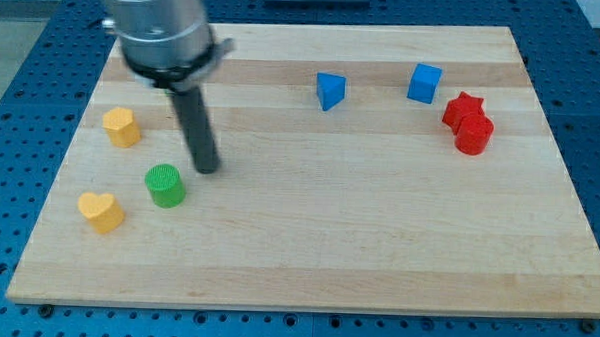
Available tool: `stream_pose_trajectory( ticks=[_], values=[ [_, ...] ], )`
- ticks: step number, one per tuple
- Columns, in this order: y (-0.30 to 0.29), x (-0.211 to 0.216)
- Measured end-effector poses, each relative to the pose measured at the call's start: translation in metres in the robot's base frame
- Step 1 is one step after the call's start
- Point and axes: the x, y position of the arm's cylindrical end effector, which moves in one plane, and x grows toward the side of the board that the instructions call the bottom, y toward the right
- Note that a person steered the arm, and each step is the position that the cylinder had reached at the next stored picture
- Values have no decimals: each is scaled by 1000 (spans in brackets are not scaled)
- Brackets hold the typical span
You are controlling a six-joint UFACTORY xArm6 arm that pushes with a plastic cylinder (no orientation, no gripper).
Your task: Push yellow heart below the yellow hexagon
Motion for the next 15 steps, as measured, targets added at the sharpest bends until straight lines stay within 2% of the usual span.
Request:
stream_pose_trajectory(
  ticks=[1, 2, 3, 4, 5, 6, 8, 10, 11, 12, 14, 15],
  values=[
    [51, 36],
    [44, 83],
    [-33, 101],
    [-123, 104],
    [-189, 108],
    [-207, 99],
    [-145, 89],
    [-137, 139],
    [-112, 128],
    [-108, 99],
    [-157, 64],
    [-157, 70]
  ],
)
